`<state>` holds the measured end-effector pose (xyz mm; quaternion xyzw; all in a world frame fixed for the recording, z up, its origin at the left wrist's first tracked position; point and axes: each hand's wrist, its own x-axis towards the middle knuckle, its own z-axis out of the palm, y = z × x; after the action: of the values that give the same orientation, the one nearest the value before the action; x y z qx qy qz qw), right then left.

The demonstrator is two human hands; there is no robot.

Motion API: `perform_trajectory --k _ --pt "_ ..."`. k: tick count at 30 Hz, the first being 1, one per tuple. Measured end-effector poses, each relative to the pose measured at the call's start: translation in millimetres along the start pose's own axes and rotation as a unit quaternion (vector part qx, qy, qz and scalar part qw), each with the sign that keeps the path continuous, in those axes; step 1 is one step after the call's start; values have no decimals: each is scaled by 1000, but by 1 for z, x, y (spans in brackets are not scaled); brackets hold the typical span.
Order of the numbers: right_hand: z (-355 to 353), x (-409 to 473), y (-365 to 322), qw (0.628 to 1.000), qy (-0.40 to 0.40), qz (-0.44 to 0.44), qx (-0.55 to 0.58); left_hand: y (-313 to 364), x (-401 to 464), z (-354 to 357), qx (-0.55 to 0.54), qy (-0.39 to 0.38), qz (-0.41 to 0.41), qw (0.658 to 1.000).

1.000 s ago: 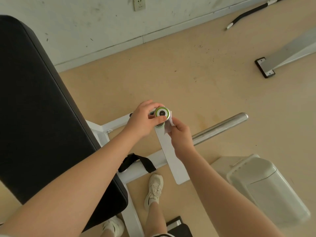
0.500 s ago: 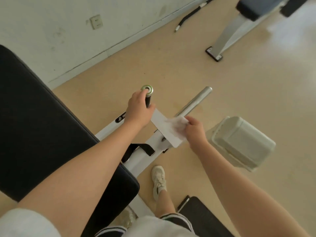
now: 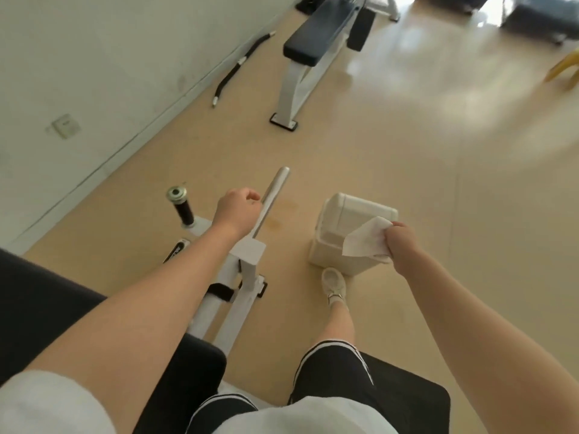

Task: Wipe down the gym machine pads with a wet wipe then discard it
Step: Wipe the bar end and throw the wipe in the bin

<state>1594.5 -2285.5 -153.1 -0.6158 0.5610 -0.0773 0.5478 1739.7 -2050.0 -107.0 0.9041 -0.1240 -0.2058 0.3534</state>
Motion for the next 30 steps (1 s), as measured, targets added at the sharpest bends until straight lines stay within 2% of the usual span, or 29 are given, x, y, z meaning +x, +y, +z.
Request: perform_trajectory --k 3,8,10,15,21,24,27,30 --pt "-25 42 -7 999 -3 39 19 35 27 29 -5 -21 6 1000" --pt "-51 137 -67 994 -99 45 32 102 100 86 4 -53 -10 999" --pt "-55 179 -105 988 -150 19 -32 131 132 107 -5 -44 -31 999" --pt "-50 247 -154 951 -204 -83 -218 175 184 158 -12 -58 -54 997" --pt "-53 300 -114 952 -198 -63 -224 154 229 245 30 -135 -46 989" --pt "-51 332 -84 954 -184 -38 -233 130 253 290 85 -174 -18 981" --pt "-43 365 -51 960 -182 1 -211 103 279 341 182 -224 14 957" --pt "-26 395 -14 961 -199 29 -189 74 307 391 326 -231 103 911"
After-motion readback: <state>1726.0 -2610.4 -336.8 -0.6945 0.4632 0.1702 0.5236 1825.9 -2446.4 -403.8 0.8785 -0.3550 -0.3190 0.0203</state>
